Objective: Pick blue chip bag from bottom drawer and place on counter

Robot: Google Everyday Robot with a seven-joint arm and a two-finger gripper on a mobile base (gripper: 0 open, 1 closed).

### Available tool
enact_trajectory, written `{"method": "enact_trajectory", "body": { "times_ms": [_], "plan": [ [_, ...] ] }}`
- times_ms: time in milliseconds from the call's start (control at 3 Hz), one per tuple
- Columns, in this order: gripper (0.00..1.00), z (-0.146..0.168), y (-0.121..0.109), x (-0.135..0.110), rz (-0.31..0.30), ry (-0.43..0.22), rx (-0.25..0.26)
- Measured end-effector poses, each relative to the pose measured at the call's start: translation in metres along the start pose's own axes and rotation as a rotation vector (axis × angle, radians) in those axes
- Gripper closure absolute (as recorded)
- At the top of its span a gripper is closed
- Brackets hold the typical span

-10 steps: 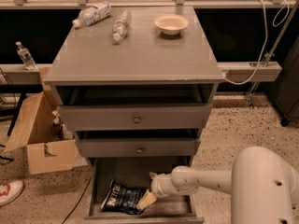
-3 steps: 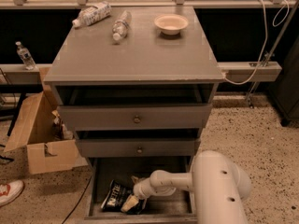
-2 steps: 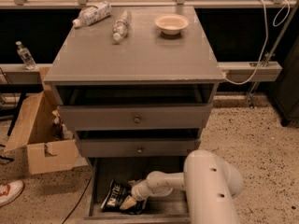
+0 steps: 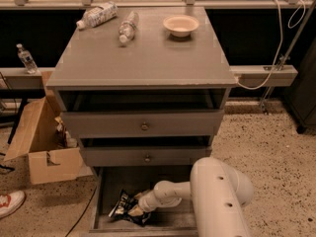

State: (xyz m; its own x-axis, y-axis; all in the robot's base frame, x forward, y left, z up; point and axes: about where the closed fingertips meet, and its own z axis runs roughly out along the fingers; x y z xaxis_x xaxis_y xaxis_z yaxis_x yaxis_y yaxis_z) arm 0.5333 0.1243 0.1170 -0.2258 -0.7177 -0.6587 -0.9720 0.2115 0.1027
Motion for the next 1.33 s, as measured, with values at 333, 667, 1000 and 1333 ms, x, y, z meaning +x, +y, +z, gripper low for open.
{"method": "enact_trajectory", "body": {
  "times_ms": [333, 667, 1000, 1333],
  "plan": [
    [0.93, -0.025, -0.002, -0.006, -0.023, -0.078, -0.004],
    [1.0, -0.104, -0.017, -0.047, -0.13, -0.312, 0.011],
    [1.0, -0.183, -0.03, -0.048, -0.207, -0.447, 0.037],
    [1.0, -0.184, -0.008, -0.048, -0.227, -0.468, -0.036]
  ]
}}
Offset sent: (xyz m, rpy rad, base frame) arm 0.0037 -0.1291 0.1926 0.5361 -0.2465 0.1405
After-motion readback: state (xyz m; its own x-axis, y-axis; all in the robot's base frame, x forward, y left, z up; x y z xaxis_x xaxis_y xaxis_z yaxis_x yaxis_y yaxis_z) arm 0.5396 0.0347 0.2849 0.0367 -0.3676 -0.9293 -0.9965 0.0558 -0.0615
